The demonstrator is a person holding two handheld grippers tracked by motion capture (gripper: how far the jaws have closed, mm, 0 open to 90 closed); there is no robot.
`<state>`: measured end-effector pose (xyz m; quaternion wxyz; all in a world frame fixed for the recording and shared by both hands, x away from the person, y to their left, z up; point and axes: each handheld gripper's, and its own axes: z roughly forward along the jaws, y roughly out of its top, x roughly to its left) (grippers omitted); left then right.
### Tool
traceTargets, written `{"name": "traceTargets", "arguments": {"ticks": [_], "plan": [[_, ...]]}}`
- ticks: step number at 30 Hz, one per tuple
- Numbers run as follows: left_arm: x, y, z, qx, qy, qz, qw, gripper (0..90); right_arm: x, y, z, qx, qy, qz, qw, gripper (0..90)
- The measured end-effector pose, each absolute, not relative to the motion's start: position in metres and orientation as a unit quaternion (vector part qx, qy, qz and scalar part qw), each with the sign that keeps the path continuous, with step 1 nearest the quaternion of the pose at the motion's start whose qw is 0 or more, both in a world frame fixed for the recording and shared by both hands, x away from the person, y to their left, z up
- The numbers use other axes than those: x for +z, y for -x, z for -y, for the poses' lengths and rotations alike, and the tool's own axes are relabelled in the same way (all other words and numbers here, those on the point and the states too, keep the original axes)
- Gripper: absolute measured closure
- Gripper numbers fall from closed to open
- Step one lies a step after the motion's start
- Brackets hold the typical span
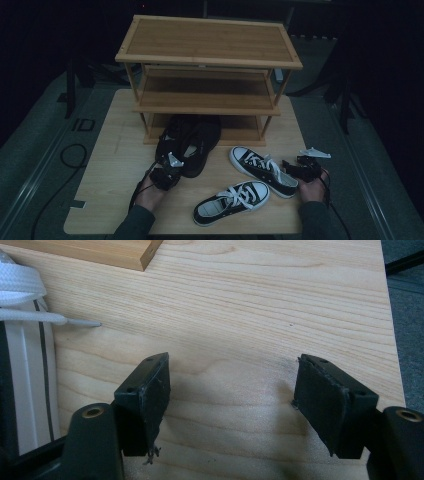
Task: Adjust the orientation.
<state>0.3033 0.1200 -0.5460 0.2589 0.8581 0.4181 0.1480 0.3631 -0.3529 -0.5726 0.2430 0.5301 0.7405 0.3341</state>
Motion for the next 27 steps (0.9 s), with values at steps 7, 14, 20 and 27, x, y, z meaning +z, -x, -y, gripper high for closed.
{"name": "traceTargets", "arguments": {"ticks": [7, 14, 20, 27], "plan": [[-0.548, -0.301, -0.105, 0.144, -0.862, -0.41, 0.263, 90.0, -0.573, -0.363, 0.353, 0.334, -0.53, -0.741, 0.243, 30.3], [-0.55, -0.306, -0.084, 0.145, -0.865, -0.394, 0.275, 90.0, -0.573, -0.363, 0.353, 0.334, -0.53, -0.74, 0.243, 30.3], [-0.549, -0.31, -0.068, 0.155, -0.874, -0.379, 0.263, 90.0, -0.573, -0.363, 0.353, 0.334, -0.53, -0.741, 0.243, 30.3], [-0.543, -0.313, -0.054, 0.162, -0.879, -0.364, 0.261, 89.9, -0.573, -0.363, 0.353, 0.335, -0.53, -0.74, 0.242, 30.3]]}}
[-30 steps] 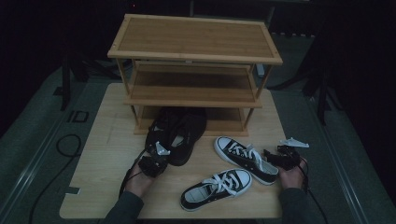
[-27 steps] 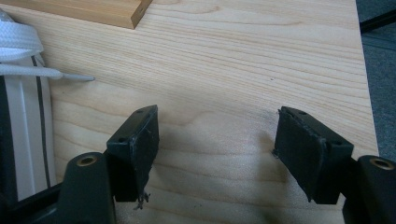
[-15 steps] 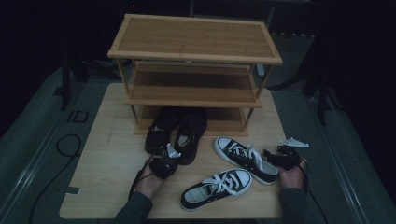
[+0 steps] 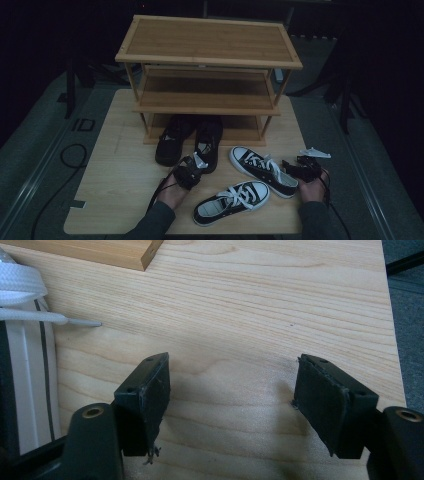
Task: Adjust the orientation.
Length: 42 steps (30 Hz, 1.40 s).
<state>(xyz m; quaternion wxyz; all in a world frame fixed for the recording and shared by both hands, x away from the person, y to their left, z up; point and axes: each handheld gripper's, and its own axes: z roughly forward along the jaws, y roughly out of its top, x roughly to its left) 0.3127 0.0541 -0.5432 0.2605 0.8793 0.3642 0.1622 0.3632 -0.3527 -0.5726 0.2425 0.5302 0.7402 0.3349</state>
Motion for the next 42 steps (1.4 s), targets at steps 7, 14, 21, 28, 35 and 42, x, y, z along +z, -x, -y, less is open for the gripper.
{"name": "traceTargets", "arguments": {"ticks": [7, 14, 21, 28, 35, 42], "plan": [[-0.529, -0.322, -0.043, 0.18, -0.875, -0.361, 0.269, 90.0, -0.572, -0.363, 0.353, 0.335, -0.53, -0.74, 0.242, 30.3], [-0.522, -0.331, -0.034, 0.193, -0.878, -0.35, 0.262, 90.0, -0.572, -0.363, 0.353, 0.335, -0.53, -0.741, 0.241, 30.3], [-0.519, -0.346, -0.024, 0.209, -0.876, -0.354, 0.253, 90.0, -0.572, -0.363, 0.353, 0.335, -0.53, -0.741, 0.242, 30.3], [-0.516, -0.369, -0.025, 0.218, -0.865, -0.375, 0.251, 90.0, -0.572, -0.363, 0.353, 0.335, -0.53, -0.741, 0.241, 30.3], [-0.517, -0.387, -0.029, 0.215, -0.858, -0.392, 0.252, 90.0, -0.572, -0.363, 0.353, 0.335, -0.53, -0.741, 0.241, 30.3], [-0.518, -0.394, -0.027, 0.214, -0.855, -0.399, 0.252, 90.0, -0.572, -0.363, 0.353, 0.335, -0.53, -0.741, 0.241, 30.3]]}}
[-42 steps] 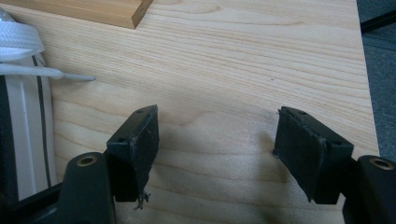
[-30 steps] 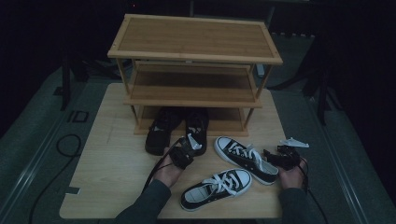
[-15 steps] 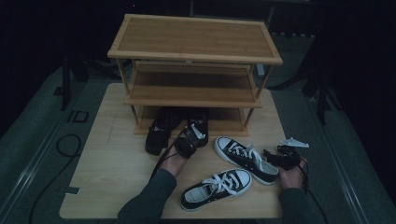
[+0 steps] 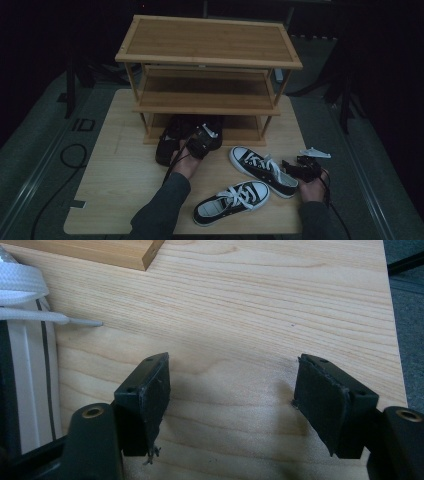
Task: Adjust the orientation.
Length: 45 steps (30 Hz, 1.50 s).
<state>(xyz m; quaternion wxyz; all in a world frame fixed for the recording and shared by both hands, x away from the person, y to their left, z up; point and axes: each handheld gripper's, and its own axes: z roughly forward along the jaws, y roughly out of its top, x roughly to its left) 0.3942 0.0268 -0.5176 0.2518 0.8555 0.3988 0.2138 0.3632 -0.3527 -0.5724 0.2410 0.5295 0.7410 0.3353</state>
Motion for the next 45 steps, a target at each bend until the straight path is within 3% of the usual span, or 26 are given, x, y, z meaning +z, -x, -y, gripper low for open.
{"name": "traceTargets", "arguments": {"ticks": [13, 25, 45], "plan": [[-0.508, -0.379, -0.043, 0.219, -0.855, -0.389, 0.265, 90.0, -0.572, -0.363, 0.353, 0.335, -0.53, -0.741, 0.241, 30.3], [-0.505, -0.332, -0.097, 0.204, -0.847, -0.398, 0.287, 89.9, -0.572, -0.363, 0.353, 0.335, -0.529, -0.741, 0.241, 30.3], [-0.527, -0.3, -0.166, 0.194, -0.832, -0.445, 0.267, 89.9, -0.573, -0.363, 0.353, 0.335, -0.528, -0.742, 0.242, 30.3]]}}
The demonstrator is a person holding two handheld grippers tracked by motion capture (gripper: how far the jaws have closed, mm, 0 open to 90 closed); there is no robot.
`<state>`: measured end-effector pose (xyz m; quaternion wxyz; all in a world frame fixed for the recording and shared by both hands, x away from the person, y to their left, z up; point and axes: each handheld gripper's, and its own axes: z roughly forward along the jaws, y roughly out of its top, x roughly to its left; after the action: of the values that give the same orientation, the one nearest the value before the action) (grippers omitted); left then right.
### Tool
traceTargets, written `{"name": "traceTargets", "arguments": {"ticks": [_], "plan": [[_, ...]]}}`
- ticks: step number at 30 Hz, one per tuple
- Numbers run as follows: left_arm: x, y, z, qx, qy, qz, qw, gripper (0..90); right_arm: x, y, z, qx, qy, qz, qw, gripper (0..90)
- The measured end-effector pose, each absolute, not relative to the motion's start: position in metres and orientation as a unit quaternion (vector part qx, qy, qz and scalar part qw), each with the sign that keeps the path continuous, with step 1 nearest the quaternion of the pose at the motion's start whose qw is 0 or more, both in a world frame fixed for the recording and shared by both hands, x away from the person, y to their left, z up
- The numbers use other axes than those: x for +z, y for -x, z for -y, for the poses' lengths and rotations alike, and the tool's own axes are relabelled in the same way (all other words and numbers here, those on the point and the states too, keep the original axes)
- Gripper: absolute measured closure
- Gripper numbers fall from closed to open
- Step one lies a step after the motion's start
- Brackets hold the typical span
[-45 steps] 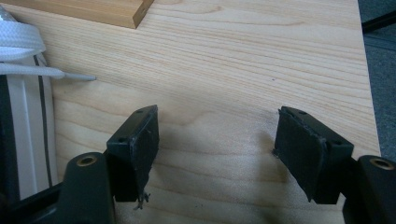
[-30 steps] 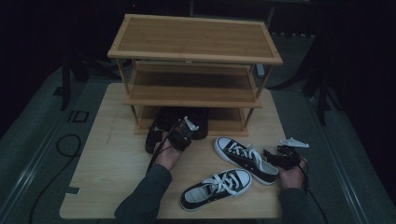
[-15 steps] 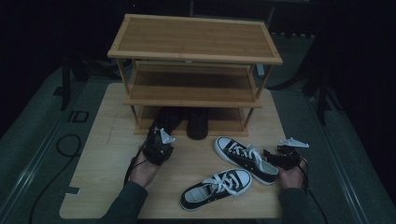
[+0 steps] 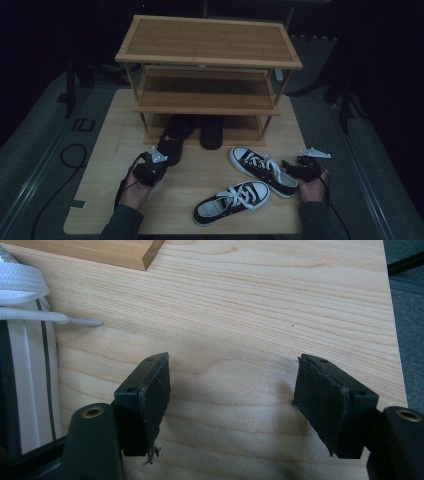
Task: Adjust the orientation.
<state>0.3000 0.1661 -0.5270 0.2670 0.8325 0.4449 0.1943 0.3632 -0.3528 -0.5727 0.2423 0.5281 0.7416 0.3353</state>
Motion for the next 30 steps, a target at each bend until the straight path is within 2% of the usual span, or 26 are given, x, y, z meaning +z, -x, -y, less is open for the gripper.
{"name": "traceTargets", "arguments": {"ticks": [13, 30], "plan": [[-0.547, -0.306, -0.194, 0.187, -0.814, -0.488, 0.253, 89.9, -0.573, -0.363, 0.353, 0.335, -0.528, -0.742, 0.242, 30.3], [-0.552, -0.323, -0.187, 0.192, -0.814, -0.489, 0.246, 89.6, -0.573, -0.363, 0.353, 0.335, -0.528, -0.742, 0.242, 30.3]]}}
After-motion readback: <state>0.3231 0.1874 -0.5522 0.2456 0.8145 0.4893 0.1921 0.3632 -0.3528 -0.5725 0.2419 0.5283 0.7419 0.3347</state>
